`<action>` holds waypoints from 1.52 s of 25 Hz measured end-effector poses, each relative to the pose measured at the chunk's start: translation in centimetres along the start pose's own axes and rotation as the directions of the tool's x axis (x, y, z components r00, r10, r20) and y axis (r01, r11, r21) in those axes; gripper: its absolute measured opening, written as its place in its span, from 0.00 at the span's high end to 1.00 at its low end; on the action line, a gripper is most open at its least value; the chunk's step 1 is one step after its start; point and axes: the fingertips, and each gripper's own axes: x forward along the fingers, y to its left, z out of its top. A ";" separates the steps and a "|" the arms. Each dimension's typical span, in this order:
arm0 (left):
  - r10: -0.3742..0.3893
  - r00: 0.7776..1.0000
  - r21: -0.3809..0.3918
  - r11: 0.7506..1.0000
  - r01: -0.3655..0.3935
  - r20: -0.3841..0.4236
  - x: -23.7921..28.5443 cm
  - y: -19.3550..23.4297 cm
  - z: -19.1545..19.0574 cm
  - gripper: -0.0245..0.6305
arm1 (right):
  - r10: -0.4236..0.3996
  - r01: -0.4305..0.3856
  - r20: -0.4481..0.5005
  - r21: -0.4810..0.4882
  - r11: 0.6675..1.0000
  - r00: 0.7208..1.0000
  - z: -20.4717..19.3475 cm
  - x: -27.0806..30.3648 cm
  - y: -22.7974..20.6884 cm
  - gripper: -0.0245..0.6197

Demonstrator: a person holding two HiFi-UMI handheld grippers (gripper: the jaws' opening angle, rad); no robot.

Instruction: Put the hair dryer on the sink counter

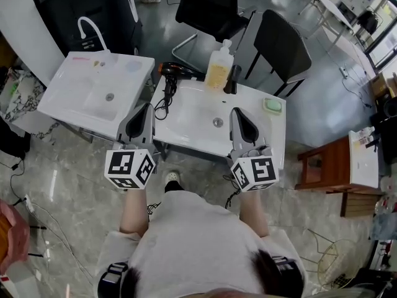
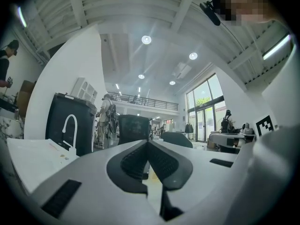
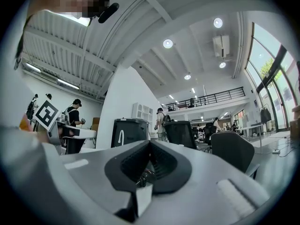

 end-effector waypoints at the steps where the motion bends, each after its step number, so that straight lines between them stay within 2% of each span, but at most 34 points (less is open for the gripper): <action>1: -0.002 1.000 0.002 1.000 0.002 0.004 -0.3 -0.3 0.0 0.95 | 0.000 0.000 0.002 0.001 1.000 1.000 0.0 -0.4 0.0 0.95; 8: -0.022 0.999 0.003 1.000 0.022 0.042 -1.3 -2.6 0.5 0.95 | -0.009 0.009 0.018 -0.006 1.000 1.000 0.5 -2.5 -0.8 0.95; 18: 0.002 0.995 0.039 0.999 -0.006 0.095 -1.9 -4.2 1.0 0.95 | -0.029 0.030 0.024 -0.007 1.000 0.999 0.7 -4.2 -2.2 0.95; 38: -0.030 0.997 0.039 0.999 0.027 0.075 0.5 -5.0 0.7 0.95 | -0.032 0.032 0.015 0.023 0.999 0.999 -0.2 -2.9 -3.8 0.95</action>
